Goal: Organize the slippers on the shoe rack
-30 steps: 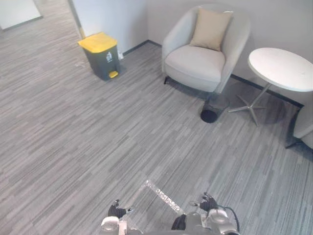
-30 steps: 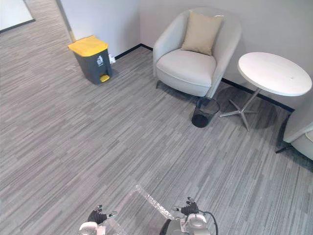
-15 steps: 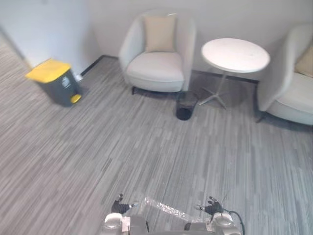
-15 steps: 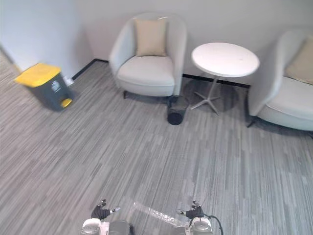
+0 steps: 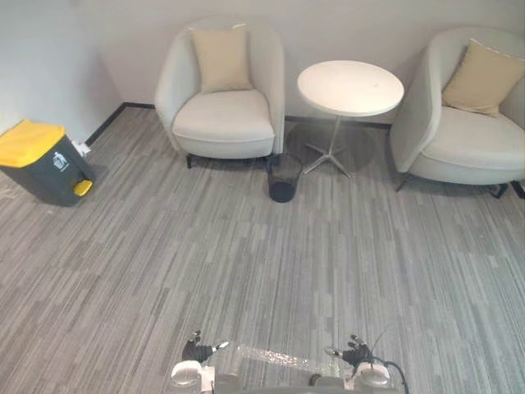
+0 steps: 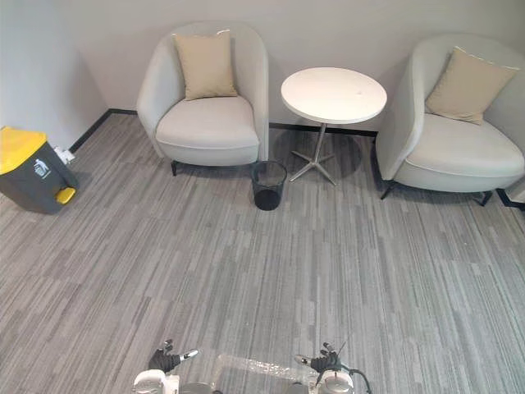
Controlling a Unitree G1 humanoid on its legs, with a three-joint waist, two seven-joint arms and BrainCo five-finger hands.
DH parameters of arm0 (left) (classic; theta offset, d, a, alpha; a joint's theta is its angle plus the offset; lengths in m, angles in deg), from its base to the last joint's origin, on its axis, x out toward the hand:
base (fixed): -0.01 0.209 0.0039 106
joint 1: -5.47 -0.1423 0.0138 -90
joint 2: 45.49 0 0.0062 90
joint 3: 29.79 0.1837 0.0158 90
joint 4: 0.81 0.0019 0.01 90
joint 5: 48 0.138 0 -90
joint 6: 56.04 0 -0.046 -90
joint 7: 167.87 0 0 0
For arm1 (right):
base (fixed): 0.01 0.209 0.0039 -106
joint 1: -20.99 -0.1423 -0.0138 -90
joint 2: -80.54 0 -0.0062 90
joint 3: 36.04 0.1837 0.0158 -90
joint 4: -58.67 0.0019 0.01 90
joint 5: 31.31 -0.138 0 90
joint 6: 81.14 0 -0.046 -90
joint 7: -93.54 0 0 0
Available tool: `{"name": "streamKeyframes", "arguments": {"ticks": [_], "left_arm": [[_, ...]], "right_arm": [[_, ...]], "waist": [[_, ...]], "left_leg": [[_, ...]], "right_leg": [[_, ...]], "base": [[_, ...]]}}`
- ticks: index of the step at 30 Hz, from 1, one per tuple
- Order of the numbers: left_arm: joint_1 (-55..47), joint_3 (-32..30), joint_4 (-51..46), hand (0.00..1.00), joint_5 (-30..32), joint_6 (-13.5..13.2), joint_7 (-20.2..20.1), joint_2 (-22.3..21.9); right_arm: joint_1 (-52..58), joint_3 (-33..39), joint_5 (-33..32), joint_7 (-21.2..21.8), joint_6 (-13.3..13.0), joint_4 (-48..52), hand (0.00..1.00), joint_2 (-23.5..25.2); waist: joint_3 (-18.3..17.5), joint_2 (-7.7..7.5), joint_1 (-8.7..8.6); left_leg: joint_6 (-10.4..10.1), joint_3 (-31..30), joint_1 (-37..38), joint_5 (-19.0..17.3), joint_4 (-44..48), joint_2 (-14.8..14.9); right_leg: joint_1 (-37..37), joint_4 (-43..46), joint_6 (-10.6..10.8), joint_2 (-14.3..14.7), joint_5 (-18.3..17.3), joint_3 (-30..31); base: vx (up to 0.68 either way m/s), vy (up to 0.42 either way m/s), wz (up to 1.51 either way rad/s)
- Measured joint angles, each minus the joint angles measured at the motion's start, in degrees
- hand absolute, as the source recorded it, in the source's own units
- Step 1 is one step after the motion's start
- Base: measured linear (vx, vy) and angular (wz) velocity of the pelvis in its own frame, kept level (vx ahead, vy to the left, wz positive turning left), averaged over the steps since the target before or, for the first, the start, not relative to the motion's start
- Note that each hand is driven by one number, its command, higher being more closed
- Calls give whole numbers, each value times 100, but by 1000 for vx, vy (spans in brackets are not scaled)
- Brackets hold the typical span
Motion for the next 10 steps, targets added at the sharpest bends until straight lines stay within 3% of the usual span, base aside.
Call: {"name": "streamKeyframes", "arguments": {"ticks": [1,2,10], "left_arm": [[-26,-90,-30,0,-2,-12,-1,-6],[-58,-132,-30,0,-14,-12,9,4],[-98,-106,6,0,-157,-34,-10,-104]], "right_arm": [[8,-7,-3,11,-2,18,0,7],[43,42,-25,7,-14,34,0,9],[66,239,-67,41,-20,-15,0,-24]], "waist": [[0,-2,64],[-6,-12,32],[-58,64,8]], "left_leg": [[6,261,-6,13,-17,67],[4,338,35,12,-31,61],[-118,135,299,103,-219,105]], "right_leg": [[-122,142,-224,-262,-86,-942],[-91,300,-207,-577,-107,-1691],[178,-37,-139,-371,104,-1824]], "base": [[-69,-64,-63],[-84,-69,-62],[9,-47,-2]]}}
